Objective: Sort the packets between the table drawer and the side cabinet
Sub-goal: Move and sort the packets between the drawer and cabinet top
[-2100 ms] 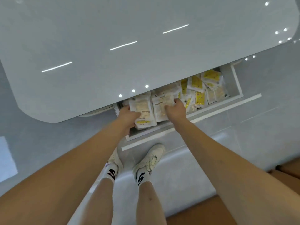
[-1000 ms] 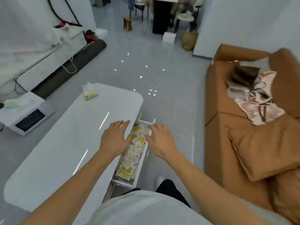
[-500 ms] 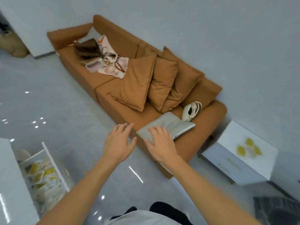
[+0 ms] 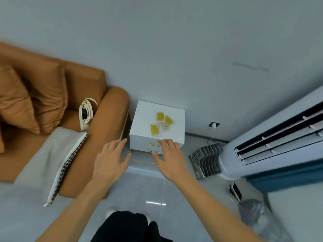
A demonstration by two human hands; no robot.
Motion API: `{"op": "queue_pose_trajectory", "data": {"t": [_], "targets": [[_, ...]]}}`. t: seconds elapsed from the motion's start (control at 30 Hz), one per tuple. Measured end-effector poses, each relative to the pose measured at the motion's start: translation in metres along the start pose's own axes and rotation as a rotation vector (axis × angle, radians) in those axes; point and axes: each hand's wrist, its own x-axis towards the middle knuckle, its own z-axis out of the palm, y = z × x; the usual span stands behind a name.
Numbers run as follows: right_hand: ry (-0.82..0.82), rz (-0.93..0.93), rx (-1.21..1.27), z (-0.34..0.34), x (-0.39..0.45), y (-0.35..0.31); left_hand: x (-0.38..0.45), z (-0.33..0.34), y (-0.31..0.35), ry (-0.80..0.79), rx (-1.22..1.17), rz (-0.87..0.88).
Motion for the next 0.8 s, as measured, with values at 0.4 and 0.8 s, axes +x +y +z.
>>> {"op": "queue_pose_trajectory", "data": {"t": [0.4,0.8], "targets": [[-0.087,0.193,0.164,0.105,0.259,0.16,0.24,0.176,0.009,-0.209,-0.068,-0.06],[-0.262,0.399,0.133,0.252,0.46,0.311,0.422,0.369,-0.003,-0.456,-0.054,-0.268]]}}
